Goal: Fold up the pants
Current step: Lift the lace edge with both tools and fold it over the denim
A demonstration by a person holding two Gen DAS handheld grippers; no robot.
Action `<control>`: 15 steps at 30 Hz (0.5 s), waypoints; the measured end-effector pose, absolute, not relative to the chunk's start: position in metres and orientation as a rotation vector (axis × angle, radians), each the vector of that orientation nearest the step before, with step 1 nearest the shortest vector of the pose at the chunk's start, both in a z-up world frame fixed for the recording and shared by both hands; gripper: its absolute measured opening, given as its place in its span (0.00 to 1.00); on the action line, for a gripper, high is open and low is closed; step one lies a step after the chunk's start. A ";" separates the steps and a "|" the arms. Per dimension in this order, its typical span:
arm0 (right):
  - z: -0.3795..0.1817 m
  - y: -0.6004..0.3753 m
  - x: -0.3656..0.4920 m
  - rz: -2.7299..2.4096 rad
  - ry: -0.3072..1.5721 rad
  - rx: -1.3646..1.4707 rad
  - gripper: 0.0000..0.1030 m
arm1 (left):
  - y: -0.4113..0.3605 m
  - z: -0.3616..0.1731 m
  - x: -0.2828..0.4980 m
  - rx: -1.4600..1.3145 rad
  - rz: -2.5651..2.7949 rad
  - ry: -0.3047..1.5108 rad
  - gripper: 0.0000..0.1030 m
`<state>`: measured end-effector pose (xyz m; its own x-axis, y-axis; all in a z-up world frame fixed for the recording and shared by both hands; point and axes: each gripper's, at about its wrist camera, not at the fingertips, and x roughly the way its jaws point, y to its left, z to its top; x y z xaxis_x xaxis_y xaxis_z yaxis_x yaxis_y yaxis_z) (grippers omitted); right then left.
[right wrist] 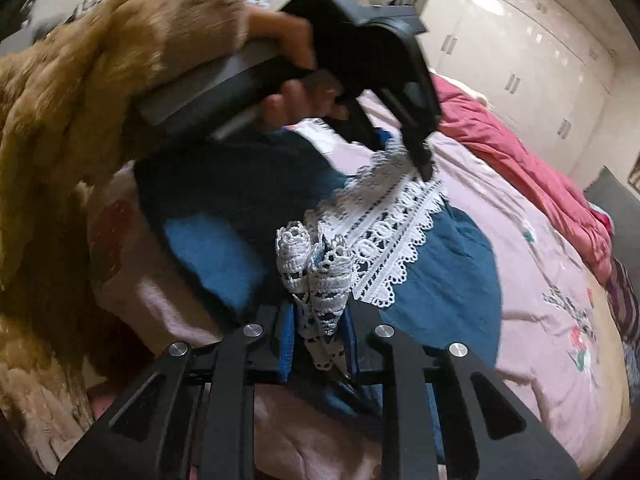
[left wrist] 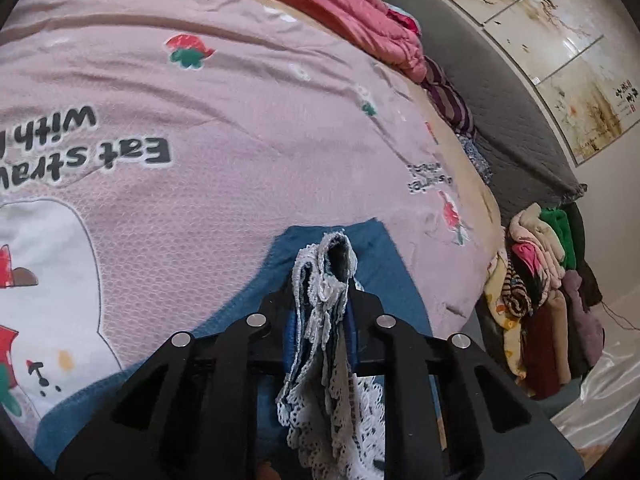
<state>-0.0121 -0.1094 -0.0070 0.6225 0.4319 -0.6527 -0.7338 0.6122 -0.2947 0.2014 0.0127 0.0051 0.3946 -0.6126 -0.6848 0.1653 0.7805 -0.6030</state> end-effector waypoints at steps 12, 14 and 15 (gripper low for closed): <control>-0.012 -0.117 -0.021 0.854 0.632 -0.543 0.40 | 0.030 -0.021 0.205 -0.539 -0.475 1.106 0.22; -0.006 -0.130 -0.019 0.893 0.677 -0.467 0.44 | 0.035 -0.017 0.201 -0.542 -0.472 1.094 0.28; -0.001 -0.137 -0.025 0.904 0.691 -0.437 0.45 | 0.038 -0.013 0.198 -0.539 -0.464 1.083 0.31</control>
<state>-0.0250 -0.1369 -0.0012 0.4295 0.5630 -0.7061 -0.8291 0.5558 -0.0611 0.1976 0.0384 -0.0130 0.3978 -0.5980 -0.6958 0.0914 0.7804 -0.6185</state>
